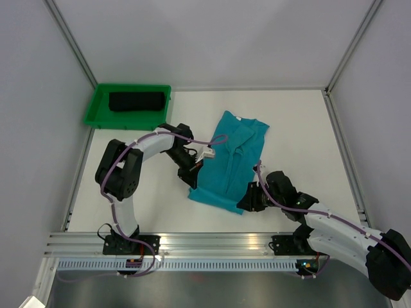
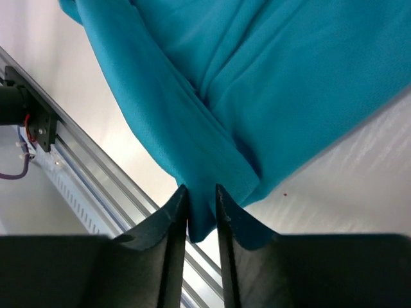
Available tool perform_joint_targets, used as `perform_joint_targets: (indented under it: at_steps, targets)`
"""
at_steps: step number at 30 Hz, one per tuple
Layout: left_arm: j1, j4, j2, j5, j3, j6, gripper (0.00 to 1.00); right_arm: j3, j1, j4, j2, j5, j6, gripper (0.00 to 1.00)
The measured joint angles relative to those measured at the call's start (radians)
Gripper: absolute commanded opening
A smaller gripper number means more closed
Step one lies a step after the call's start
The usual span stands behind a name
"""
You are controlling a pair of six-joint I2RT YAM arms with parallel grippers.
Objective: Roll the t-shirts
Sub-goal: Roll the tshirt
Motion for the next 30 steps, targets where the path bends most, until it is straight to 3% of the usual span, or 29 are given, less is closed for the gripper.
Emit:
perform_joint_targets:
  at_steps: [1,4,12,20,30]
  targets:
    - [0.000,0.000,0.002,0.000,0.004,-0.003,0.02,-0.012,0.000,0.009,-0.001,0.005,0.010,0.12]
    - [0.000,-0.001,0.009,0.000,0.022,-0.011,0.02,-0.042,0.000,0.022,-0.001,0.014,0.033,0.00]
    - [-0.001,0.000,0.050,0.000,0.039,-0.017,0.11,-0.100,0.000,0.059,-0.005,-0.006,0.135,0.00]
    - [-0.001,0.031,0.101,-0.056,0.058,-0.066,0.09,-0.102,-0.003,0.028,-0.036,0.036,0.169,0.02]
    - [-0.001,0.083,0.114,-0.143,0.059,-0.113,0.15,-0.084,-0.007,0.005,0.061,0.079,0.158,0.02]
